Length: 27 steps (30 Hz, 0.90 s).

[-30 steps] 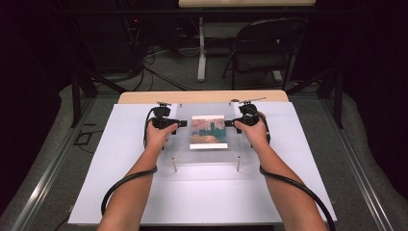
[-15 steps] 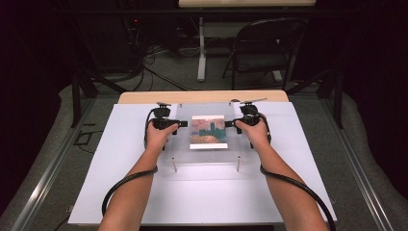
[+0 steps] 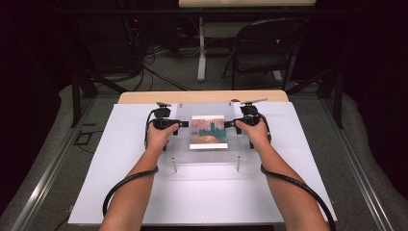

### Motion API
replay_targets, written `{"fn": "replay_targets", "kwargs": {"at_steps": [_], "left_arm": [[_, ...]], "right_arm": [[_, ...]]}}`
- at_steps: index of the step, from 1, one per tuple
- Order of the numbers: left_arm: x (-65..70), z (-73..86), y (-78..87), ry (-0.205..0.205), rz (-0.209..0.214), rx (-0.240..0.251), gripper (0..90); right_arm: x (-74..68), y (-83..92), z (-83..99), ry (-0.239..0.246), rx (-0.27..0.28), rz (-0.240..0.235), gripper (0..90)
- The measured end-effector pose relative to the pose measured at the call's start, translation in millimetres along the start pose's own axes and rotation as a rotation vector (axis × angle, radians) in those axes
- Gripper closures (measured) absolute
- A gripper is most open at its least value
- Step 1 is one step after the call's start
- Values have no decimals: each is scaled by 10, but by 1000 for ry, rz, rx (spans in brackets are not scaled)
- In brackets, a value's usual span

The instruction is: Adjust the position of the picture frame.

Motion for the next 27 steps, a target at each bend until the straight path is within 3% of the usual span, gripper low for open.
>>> {"fn": "replay_targets", "kwargs": {"at_steps": [3,11,27], "left_arm": [[-2,8,-4,20,13,-3,257],[-2,26,-6,26,34,-10,257],[17,8,0,36,27,-19,264]], "right_arm": [[0,-5,4,-13,2,-10,283],[-20,-40,11,-47,13,-33,270],[-29,-30,0,-37,15,-22,269]]}}
Point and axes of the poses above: each handheld gripper's, and its own axes: y roughly backward along the jaws, z roughly out of its underside, x roughly to its right, the point moved 6 cm from there along -y, roughly forward along the jaws, and after that the axes turned 10 degrees about y, right-handed, at the moved point
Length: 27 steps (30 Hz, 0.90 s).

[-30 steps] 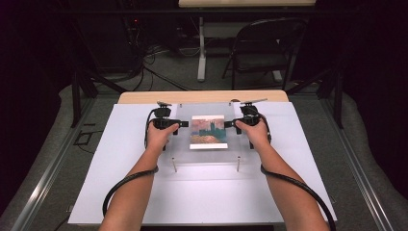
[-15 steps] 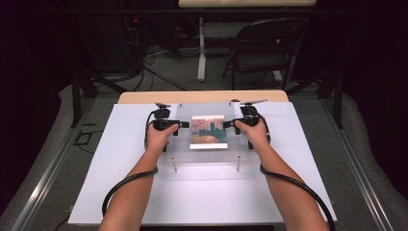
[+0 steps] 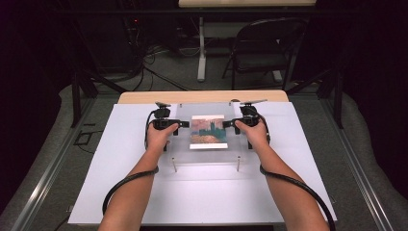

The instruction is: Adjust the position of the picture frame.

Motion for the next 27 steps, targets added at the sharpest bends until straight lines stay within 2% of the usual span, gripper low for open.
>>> {"fn": "replay_targets", "kwargs": {"at_steps": [12,19,27], "left_arm": [[8,-28,50,6,7,17,300],[45,-80,165,1,25,61,362],[118,-97,290,-25,19,81,385]], "right_arm": [[-20,35,-24,15,8,6,271],[-72,121,-106,59,25,26,273],[-141,226,-156,98,58,40,289]]}}
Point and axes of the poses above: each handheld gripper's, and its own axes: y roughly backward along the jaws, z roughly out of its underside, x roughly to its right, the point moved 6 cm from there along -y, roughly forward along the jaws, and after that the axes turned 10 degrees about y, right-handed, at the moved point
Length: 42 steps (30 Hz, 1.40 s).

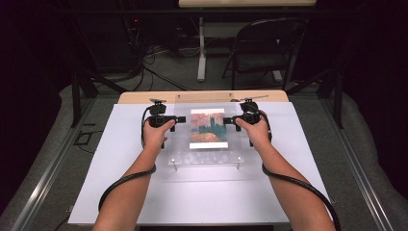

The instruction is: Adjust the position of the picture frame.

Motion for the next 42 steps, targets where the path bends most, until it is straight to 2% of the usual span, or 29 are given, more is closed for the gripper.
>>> {"fn": "replay_targets", "kwargs": {"at_steps": [6,15,30,37,42], "left_arm": [[60,-31,93,-20,0,12,410],[105,-57,242,-39,23,37,461],[228,-55,496,-72,25,86,514],[270,-25,599,-77,42,110,545],[309,1,672,-95,48,121,558]], "right_arm": [[-37,99,-42,3,20,16,326],[-104,227,-104,54,33,25,345],[-256,451,-161,105,72,64,387],[-315,553,-168,110,90,73,418],[-362,630,-165,138,91,82,428]]}}
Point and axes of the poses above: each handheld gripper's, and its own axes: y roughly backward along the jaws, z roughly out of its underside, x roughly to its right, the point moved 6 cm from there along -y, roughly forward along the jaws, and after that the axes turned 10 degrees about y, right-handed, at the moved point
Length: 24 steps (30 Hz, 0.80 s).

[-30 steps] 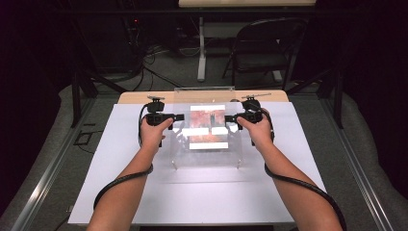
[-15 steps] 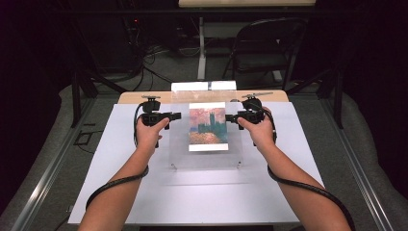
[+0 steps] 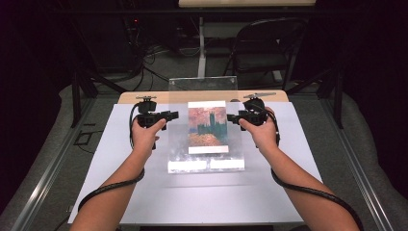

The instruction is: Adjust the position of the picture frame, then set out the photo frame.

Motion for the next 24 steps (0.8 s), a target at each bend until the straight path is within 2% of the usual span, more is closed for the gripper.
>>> {"fn": "replay_targets", "kwargs": {"at_steps": [12,19,24], "left_arm": [[123,33,149,-44,4,13,585],[169,41,190,-54,-6,15,590],[185,50,231,-61,3,14,600]], "right_arm": [[-61,209,11,6,8,8,490],[-80,275,19,2,11,7,511],[-92,316,19,3,10,2,526]]}}
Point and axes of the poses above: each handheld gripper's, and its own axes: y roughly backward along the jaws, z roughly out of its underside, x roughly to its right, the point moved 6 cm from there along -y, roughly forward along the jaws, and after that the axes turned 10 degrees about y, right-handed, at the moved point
